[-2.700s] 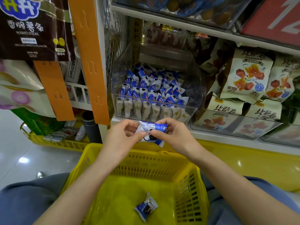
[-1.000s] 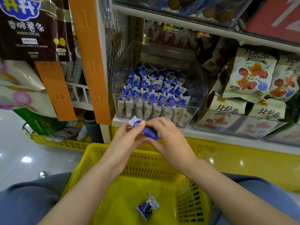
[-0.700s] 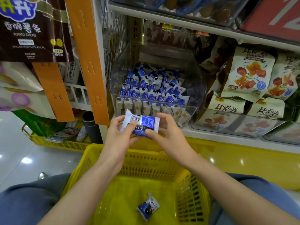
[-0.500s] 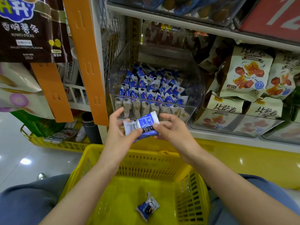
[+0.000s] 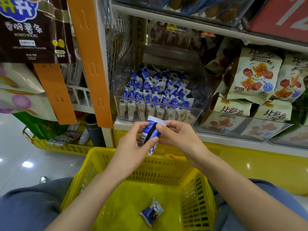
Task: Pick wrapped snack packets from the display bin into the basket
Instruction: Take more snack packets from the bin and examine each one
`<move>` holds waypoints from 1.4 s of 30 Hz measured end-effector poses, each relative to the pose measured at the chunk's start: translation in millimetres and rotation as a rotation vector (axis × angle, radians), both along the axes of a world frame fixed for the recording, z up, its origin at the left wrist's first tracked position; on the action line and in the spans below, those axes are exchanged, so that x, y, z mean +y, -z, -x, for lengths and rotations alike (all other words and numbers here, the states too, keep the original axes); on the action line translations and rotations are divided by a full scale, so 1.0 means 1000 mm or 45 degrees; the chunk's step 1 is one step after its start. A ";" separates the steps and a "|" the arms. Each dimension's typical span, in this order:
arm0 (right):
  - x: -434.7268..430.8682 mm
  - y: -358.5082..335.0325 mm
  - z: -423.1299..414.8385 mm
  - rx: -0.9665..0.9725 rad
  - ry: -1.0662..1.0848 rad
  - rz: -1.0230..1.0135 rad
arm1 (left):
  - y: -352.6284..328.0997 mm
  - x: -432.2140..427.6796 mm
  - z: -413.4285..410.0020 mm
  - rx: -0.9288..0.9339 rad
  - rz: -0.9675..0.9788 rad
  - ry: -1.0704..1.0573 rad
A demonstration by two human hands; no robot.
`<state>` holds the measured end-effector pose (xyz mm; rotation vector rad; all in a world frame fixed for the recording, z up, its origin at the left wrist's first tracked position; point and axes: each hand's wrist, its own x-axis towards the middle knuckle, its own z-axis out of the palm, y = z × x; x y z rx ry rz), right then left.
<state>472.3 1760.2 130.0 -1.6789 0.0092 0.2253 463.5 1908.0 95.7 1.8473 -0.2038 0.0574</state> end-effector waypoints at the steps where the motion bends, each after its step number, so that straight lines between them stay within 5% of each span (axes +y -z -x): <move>1: 0.000 0.000 0.000 -0.009 0.005 -0.003 | 0.000 -0.001 0.001 0.011 0.002 0.028; 6: 0.000 0.004 -0.001 -0.149 0.071 0.061 | -0.002 0.000 0.003 0.015 -0.056 0.123; 21: 0.016 0.013 0.002 -0.232 -0.139 0.206 | -0.002 0.005 0.000 -0.207 -0.328 -0.189; 36: 0.014 0.011 -0.002 -0.076 -0.103 0.086 | -0.005 0.006 -0.005 0.003 -0.141 -0.060; 42: 0.011 0.011 -0.003 -0.224 -0.035 0.240 | -0.014 0.005 -0.005 0.248 0.267 0.032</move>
